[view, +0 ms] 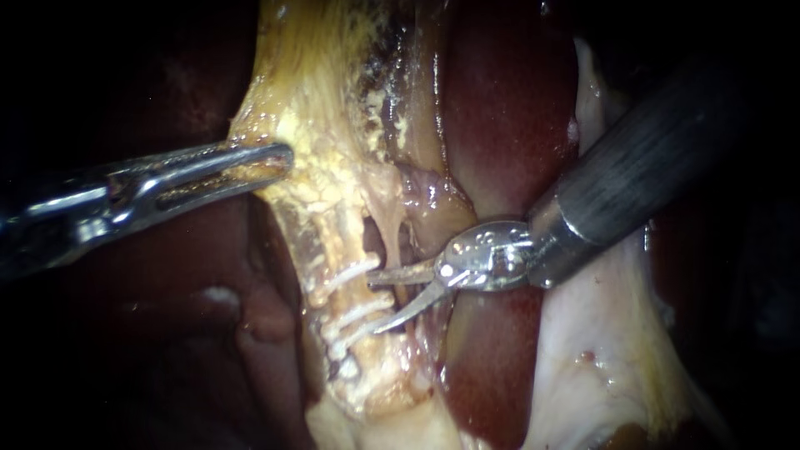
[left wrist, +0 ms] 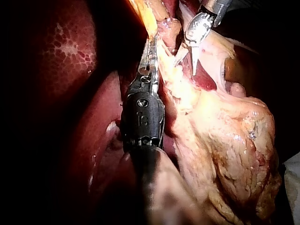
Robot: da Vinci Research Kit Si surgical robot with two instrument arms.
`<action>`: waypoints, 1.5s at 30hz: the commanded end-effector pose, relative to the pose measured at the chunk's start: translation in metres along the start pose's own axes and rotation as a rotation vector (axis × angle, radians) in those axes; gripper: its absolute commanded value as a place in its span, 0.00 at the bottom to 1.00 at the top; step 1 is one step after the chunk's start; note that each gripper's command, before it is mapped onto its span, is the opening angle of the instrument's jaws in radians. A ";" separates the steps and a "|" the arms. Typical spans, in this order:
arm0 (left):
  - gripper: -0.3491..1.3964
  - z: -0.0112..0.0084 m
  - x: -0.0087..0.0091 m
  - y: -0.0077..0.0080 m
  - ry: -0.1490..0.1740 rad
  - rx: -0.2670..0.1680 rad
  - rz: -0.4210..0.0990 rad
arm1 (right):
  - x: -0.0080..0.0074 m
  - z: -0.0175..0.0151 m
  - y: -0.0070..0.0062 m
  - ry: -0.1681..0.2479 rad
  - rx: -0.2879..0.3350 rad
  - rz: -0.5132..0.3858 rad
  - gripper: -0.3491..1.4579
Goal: Go to the cutting position left tube
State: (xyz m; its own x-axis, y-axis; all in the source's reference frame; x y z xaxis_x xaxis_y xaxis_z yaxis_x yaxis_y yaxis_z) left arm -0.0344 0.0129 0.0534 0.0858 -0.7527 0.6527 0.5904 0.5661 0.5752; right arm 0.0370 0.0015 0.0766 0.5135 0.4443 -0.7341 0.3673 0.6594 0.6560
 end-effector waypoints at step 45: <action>0.00 0.0011 0.0009 0.0019 -0.001 0.001 0.003 | 0.0017 0.0055 0.0020 0.116 0.198 -0.079 0.81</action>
State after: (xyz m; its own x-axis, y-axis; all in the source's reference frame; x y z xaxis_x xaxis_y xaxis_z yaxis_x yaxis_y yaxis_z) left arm -0.0341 0.0136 0.0556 0.0867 -0.7504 0.6553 0.5891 0.5691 0.5737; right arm 0.0430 0.0001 0.0778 0.3867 0.4690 -0.7941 0.5552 0.5692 0.6065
